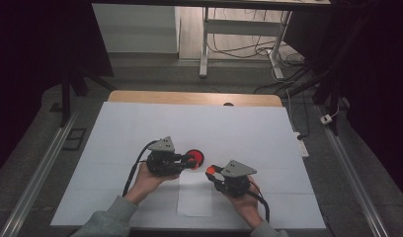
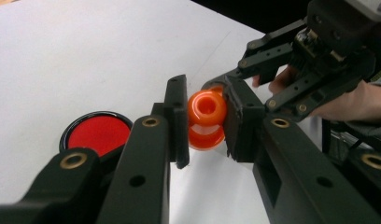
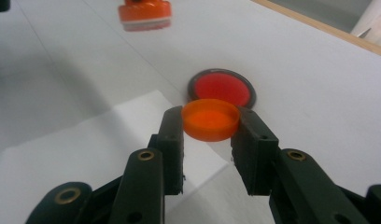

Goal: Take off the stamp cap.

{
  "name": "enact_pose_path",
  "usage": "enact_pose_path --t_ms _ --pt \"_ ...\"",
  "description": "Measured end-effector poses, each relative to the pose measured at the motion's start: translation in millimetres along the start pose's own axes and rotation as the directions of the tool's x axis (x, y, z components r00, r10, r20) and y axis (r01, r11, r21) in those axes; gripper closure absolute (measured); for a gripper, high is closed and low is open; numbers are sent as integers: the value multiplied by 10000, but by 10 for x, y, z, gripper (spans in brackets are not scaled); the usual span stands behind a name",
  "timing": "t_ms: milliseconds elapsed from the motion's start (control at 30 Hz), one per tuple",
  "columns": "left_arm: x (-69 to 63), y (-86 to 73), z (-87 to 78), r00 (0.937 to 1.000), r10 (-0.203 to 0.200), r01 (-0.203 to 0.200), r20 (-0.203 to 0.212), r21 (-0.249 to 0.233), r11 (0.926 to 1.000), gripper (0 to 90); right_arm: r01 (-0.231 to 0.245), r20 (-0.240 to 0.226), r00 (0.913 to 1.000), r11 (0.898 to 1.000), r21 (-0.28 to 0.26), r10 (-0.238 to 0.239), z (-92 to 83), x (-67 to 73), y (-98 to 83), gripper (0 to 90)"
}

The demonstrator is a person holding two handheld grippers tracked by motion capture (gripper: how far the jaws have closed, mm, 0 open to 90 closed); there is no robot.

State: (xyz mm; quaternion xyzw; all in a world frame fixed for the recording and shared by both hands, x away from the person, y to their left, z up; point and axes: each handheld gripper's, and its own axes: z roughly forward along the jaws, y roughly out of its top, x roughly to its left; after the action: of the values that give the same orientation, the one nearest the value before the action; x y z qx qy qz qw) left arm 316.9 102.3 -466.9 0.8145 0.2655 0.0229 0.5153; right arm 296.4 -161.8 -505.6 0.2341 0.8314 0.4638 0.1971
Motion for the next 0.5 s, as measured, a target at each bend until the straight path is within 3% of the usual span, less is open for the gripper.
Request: enact_pose_path --t_ms 500 --pt "1 -1 2 10000 -26 27 -41 40 10000 728 -336 443 9985 9994 95 332 -201 -144 -140 646"
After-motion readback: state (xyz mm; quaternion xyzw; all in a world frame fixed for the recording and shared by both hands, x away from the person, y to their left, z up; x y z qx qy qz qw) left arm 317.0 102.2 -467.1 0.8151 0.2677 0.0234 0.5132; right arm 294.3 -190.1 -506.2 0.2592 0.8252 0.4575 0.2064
